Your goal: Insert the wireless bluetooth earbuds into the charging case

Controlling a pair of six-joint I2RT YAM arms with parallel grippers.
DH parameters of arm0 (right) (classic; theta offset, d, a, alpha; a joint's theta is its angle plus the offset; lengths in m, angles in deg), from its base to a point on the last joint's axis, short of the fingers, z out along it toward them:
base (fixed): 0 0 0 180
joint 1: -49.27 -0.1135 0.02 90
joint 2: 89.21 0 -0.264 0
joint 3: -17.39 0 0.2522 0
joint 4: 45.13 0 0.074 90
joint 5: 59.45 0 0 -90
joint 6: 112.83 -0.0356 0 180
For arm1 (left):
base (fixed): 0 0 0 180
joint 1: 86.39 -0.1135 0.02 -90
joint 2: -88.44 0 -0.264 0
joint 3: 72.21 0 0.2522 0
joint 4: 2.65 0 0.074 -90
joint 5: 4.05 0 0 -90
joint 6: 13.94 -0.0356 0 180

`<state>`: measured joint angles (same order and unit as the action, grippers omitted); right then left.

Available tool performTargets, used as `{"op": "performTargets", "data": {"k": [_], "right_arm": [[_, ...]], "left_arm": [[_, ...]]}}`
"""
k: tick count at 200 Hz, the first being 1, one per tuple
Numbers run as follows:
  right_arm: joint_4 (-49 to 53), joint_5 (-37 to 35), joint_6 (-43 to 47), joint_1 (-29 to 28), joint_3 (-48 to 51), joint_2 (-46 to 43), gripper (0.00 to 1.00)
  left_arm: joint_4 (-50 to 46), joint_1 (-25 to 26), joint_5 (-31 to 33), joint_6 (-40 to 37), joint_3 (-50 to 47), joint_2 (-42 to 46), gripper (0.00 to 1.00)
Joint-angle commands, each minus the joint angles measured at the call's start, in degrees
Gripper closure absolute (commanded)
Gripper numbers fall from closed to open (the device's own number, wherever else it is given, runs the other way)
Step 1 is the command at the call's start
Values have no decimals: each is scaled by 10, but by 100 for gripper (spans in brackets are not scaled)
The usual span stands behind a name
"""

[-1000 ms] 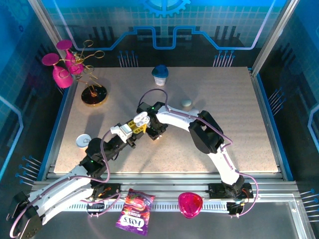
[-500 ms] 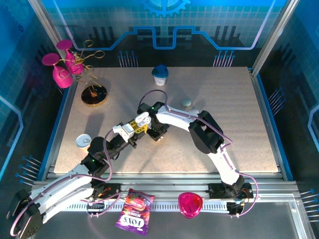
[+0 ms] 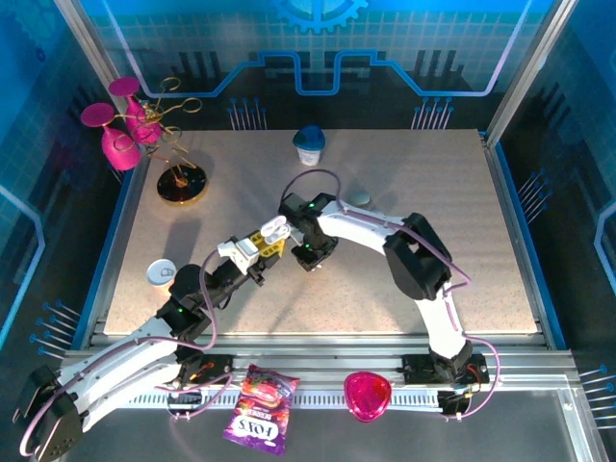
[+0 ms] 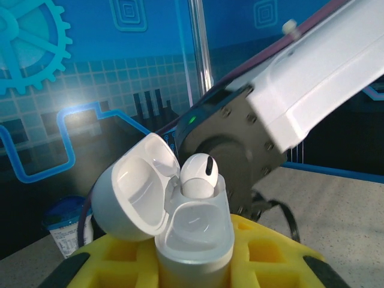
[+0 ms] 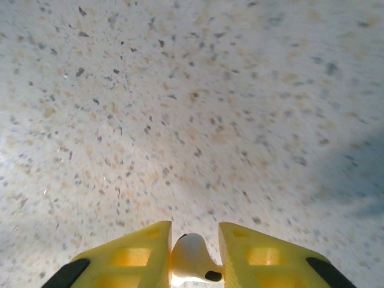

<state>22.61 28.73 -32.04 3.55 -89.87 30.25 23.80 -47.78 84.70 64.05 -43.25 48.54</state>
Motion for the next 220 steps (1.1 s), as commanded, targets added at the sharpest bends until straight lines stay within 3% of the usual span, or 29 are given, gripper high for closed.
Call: {"op": "performTargets", "data": {"k": [1, 51, 114, 147, 220], "right_arm": [[-36, 45, -11, 30, 38, -70, 76], [-86, 96, -21, 77, 137, -252, 75], [-152, 196, -49, 77, 162, -428, 76], [-222, 256, -68, 60, 154, -442, 76], [-248, 255, -57, 16, 99, -375, 76]], "left_arm": [[26, -4, 12, 10, -7, -8, 83], [103, -19, -8, 57, -20, -86, 83], [181, -29, -55, 107, 3, -190, 83], [194, -29, -92, 143, 23, -218, 84], [202, -28, -129, 183, 50, -239, 85]]}}
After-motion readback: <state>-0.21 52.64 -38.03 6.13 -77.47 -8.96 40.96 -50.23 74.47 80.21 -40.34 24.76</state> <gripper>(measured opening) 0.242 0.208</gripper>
